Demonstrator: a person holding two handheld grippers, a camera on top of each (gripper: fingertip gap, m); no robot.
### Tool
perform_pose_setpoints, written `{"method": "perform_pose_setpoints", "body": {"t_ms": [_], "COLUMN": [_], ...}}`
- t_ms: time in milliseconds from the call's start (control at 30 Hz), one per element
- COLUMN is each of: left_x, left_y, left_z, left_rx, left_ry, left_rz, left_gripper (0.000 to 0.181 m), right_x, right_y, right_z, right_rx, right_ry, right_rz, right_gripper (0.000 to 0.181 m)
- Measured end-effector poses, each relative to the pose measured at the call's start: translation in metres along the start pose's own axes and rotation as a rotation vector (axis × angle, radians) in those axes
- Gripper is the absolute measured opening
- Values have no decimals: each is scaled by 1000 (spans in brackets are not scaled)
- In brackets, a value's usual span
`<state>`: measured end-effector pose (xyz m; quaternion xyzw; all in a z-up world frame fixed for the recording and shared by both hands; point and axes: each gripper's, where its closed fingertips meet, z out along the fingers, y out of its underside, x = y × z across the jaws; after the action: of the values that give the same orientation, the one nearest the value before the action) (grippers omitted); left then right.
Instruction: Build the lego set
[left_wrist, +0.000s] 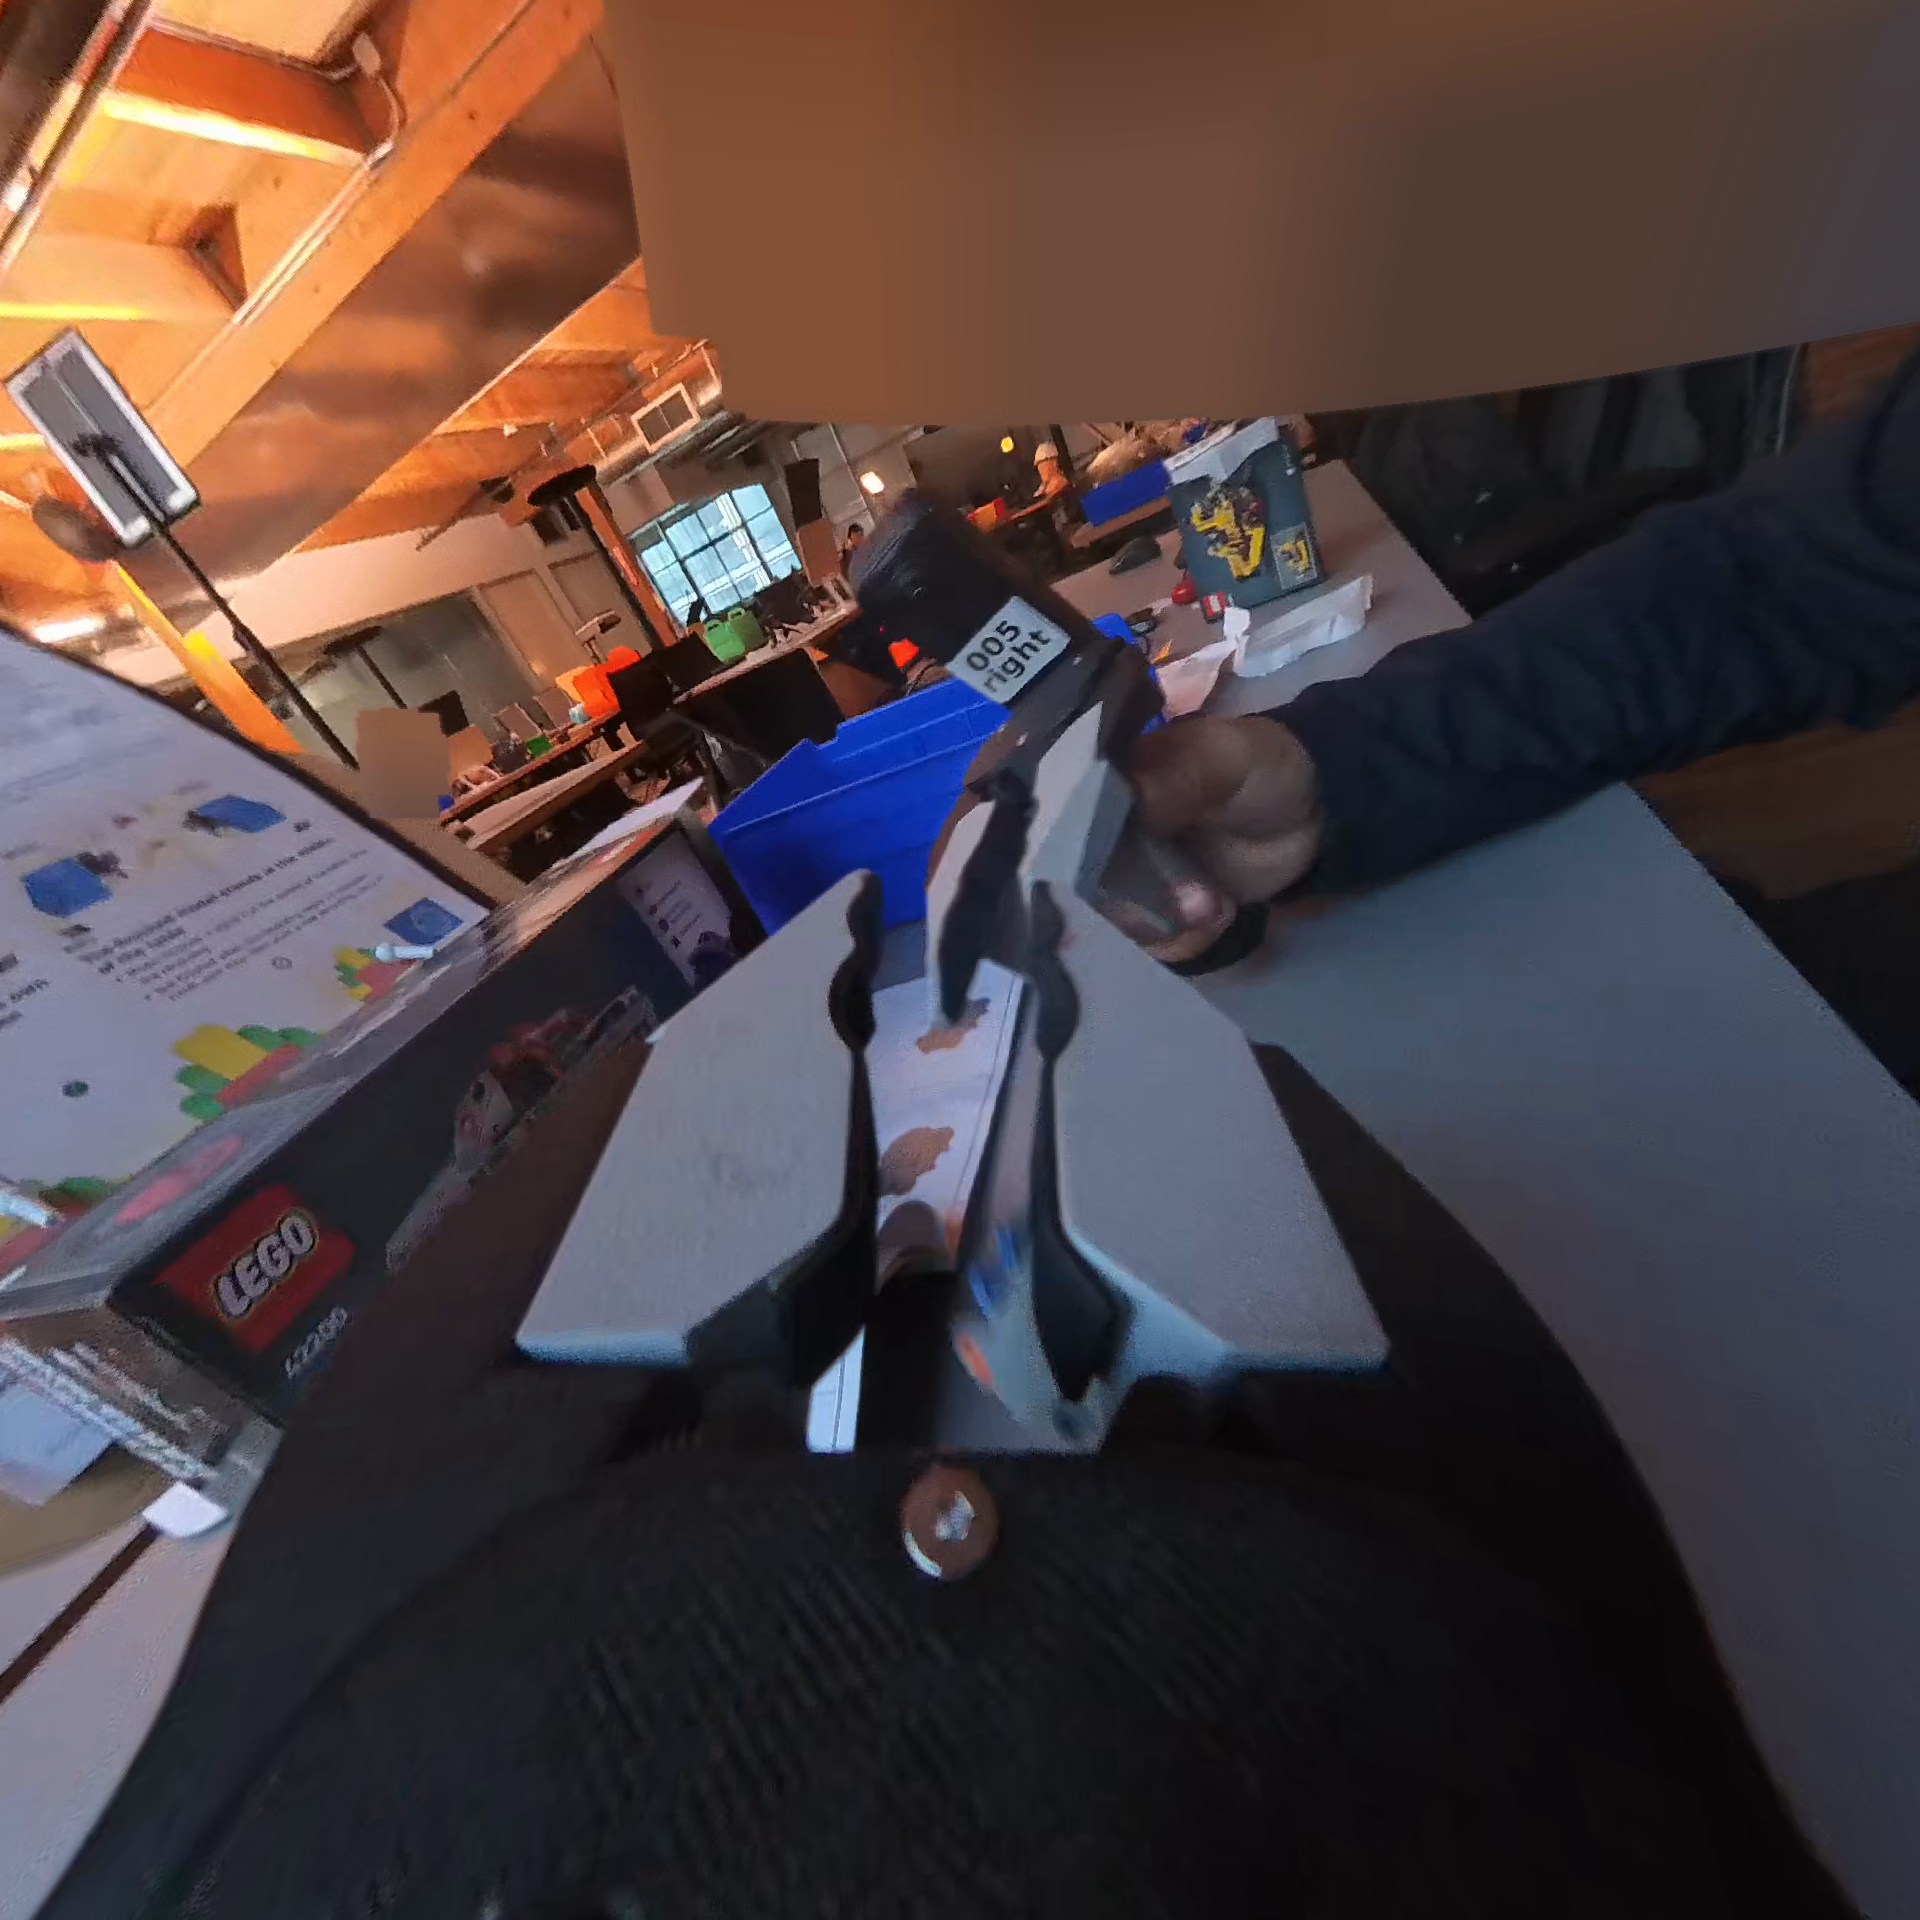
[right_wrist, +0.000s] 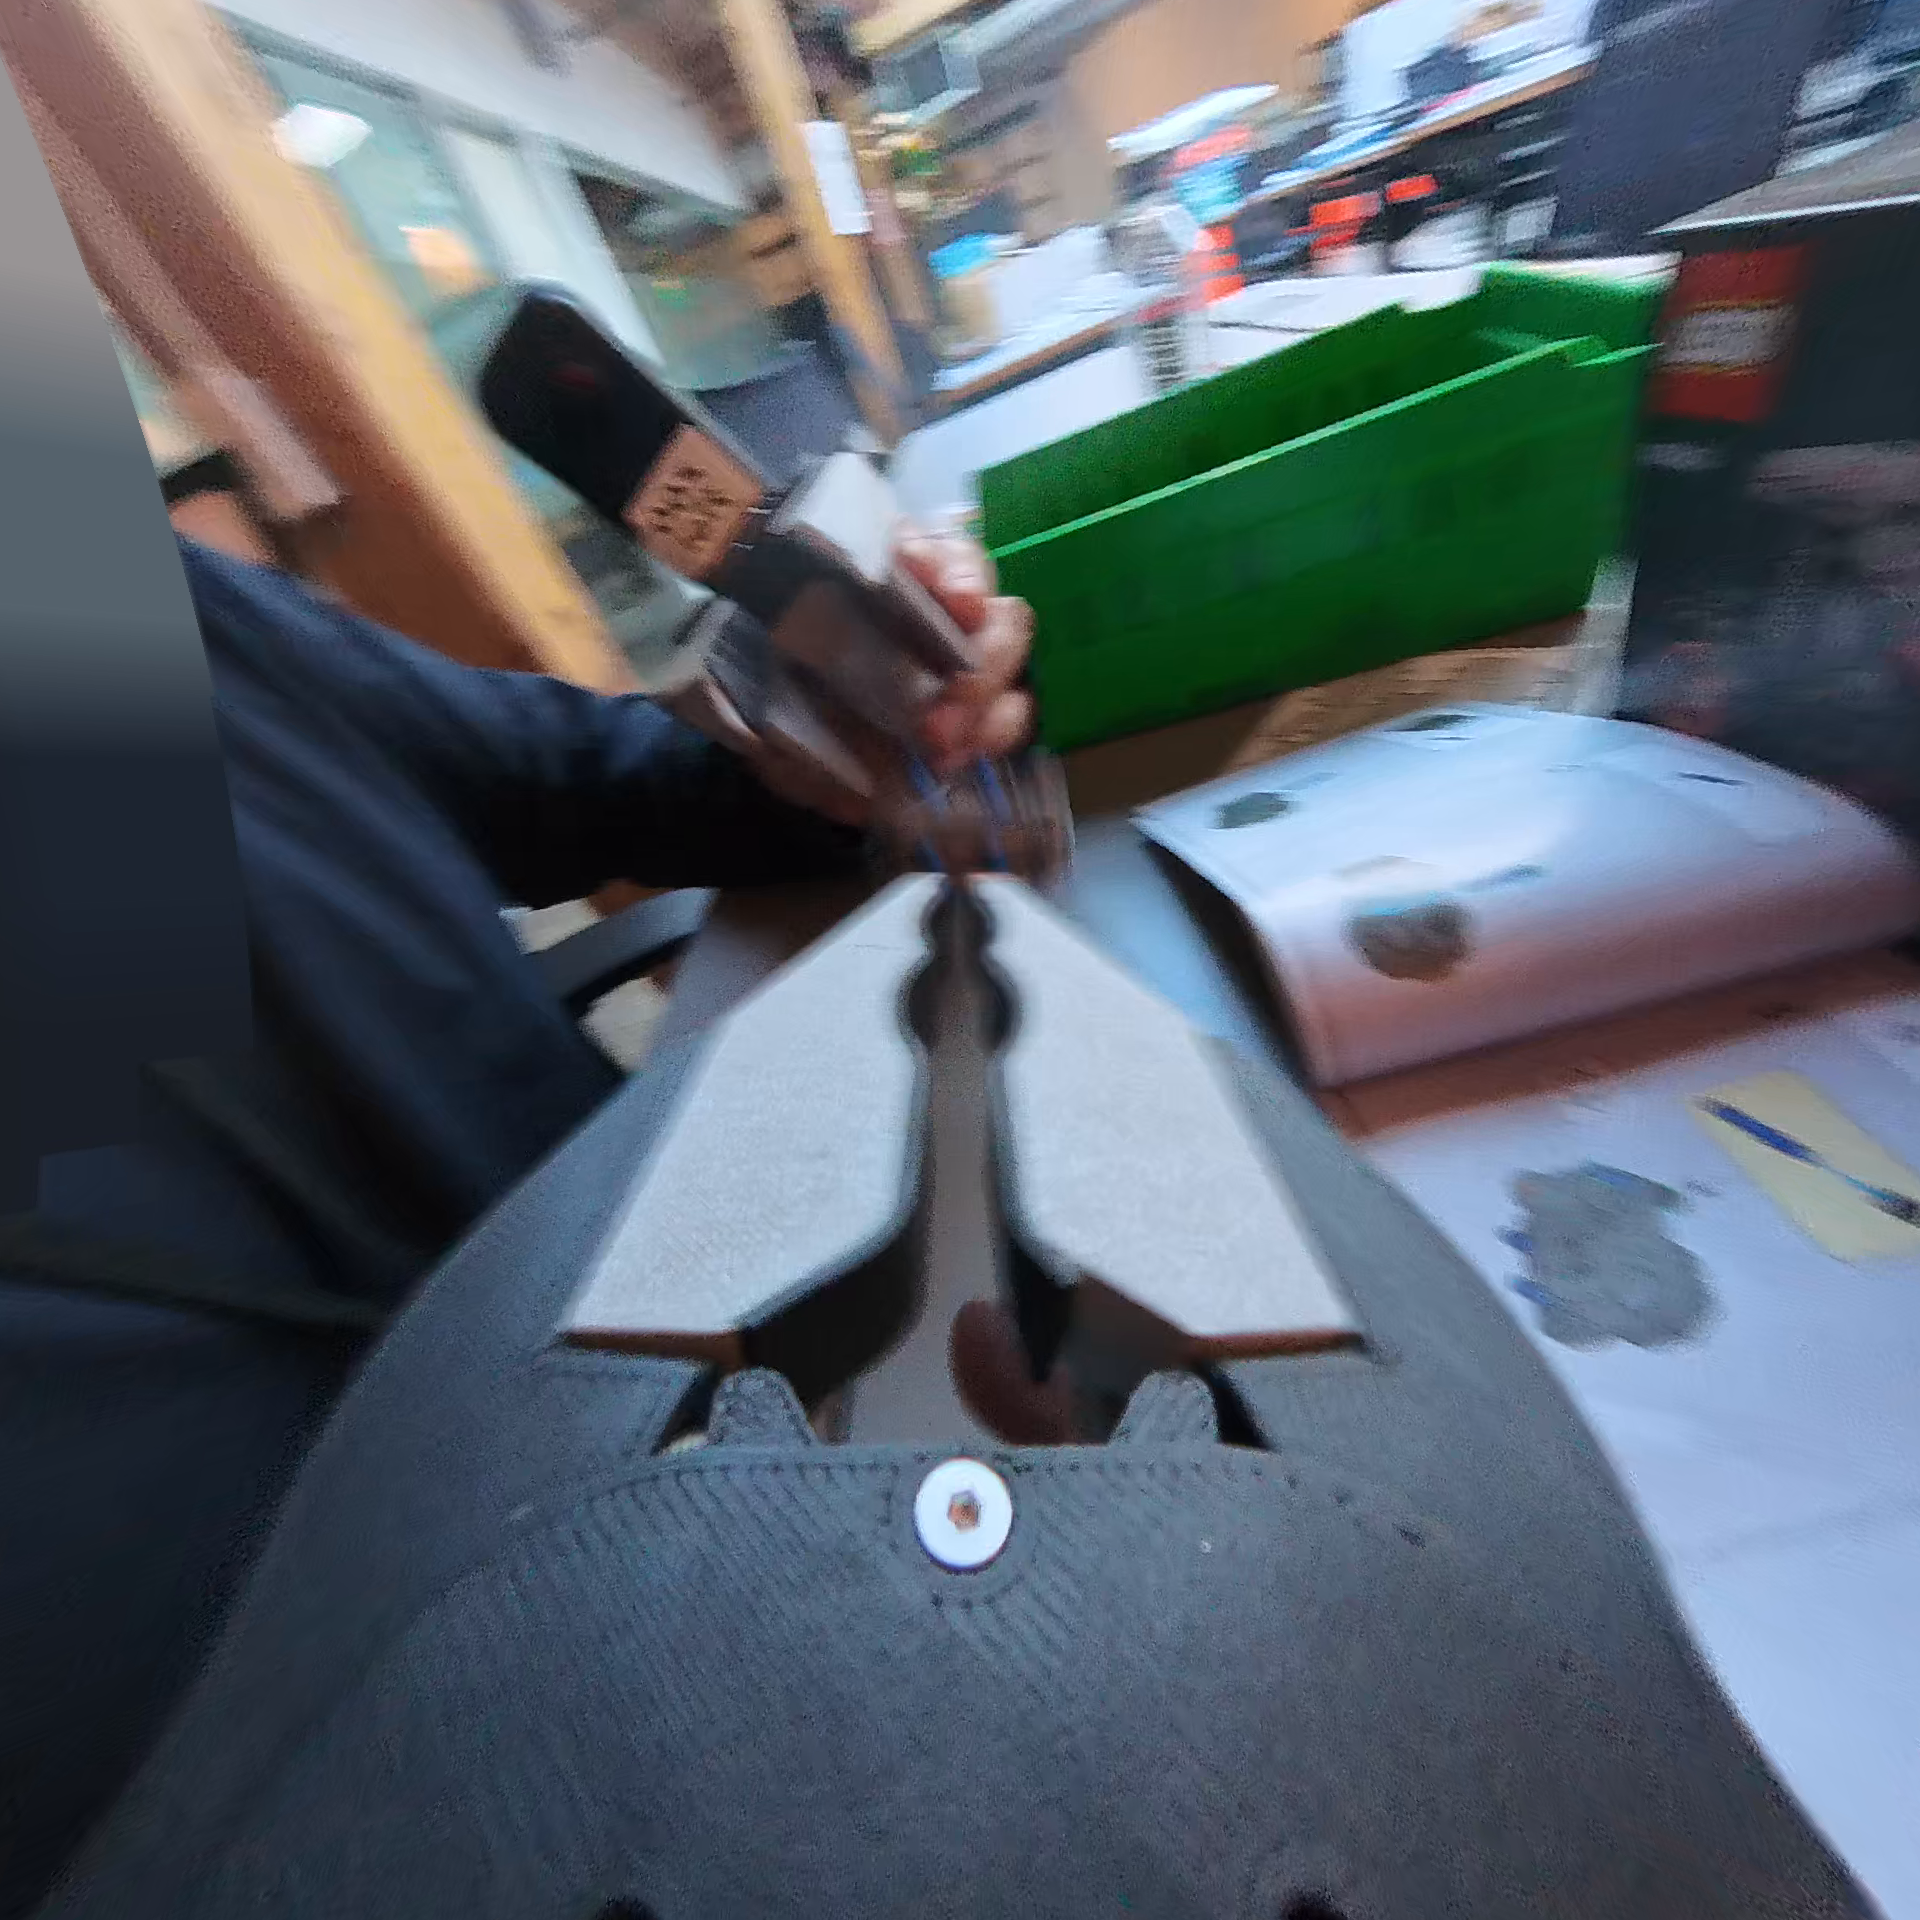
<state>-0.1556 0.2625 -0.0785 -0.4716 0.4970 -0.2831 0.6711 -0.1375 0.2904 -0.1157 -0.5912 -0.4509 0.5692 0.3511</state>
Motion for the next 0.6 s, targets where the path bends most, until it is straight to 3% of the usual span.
{"method": "perform_pose_setpoints", "body": {"t_ms": [33, 67, 133, 233, 267, 433, 600], "left_x": [0, 2, 6, 5, 5, 3, 14], "left_y": [6, 15, 33, 39, 41, 72, 89], "left_z": [0, 1, 4, 4, 3, 0, -12], "left_rx": [-28, -78, -163, -180, -197, -390, -518], "left_ry": [13, 41, 83, 108, 120, 137, 220], "left_rz": [-9, -27, -114, -175, -174, -283, -337], "left_gripper": [0, 0, 0, 0, 0, 35, 37], "right_x": [8, 11, 13, 18, 20, 37, 36], "right_y": [3, 6, 14, 28, 30, 46, 60], "right_z": [1, 2, 6, 10, 10, 6, 9], "right_rx": [-15, -35, -65, -135, -144, -254, -346], "right_ry": [51, 68, 64, 72, 81, 200, 228], "right_rz": [17, 28, 29, 44, 38, -59, -136], "right_gripper": [36, 53, 57, 73, 75, 76, 75]}}
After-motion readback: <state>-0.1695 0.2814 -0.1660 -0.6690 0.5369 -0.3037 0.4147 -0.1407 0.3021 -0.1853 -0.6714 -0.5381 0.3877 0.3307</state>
